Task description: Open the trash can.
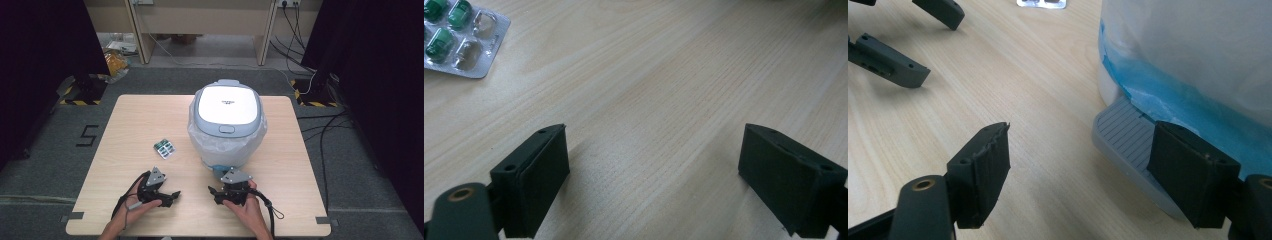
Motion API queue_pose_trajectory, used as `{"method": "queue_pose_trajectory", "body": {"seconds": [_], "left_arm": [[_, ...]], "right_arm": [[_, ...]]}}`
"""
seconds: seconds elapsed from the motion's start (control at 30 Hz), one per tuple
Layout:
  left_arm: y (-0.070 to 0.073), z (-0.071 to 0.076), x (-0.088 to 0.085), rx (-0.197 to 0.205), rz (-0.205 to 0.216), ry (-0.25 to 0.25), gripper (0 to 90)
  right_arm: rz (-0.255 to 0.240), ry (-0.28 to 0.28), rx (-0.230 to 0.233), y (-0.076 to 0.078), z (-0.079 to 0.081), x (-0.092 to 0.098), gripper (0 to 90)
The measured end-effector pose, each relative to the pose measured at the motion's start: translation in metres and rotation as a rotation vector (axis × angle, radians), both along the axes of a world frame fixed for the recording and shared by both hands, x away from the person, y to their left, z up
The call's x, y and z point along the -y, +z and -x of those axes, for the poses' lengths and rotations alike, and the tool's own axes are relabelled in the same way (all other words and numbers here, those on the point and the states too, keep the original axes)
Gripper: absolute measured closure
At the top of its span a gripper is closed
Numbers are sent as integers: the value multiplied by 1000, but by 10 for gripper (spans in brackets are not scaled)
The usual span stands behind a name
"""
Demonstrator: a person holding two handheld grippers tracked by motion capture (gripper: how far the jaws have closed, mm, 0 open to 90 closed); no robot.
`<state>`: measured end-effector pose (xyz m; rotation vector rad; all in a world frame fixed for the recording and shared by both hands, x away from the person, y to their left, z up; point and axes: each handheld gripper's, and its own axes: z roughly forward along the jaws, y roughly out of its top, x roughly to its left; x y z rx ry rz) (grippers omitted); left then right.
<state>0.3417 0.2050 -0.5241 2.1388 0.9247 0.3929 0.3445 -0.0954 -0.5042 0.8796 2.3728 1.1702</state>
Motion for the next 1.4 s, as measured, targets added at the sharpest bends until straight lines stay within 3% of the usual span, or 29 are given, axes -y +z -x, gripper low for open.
{"method": "queue_pose_trajectory", "body": {"seconds": [0.1,0.23,0.73,1.03,1.2,1.4], "left_arm": [[0,0,0,0,-2,-1,120],[0,0,0,0,-2,0,120],[0,0,0,0,-1,0,120],[0,0,0,0,3,0,121],[0,0,0,0,4,0,121],[0,0,0,-1,4,-1,121]], "right_arm": [[-12,-4,-2,-1,0,1,266],[29,2,16,-2,1,-1,266],[33,14,-5,-2,-1,-1,265],[61,20,-31,-7,-4,-3,263],[89,25,-16,-9,-3,-5,259],[72,27,-37,-8,-5,-3,259]]}}
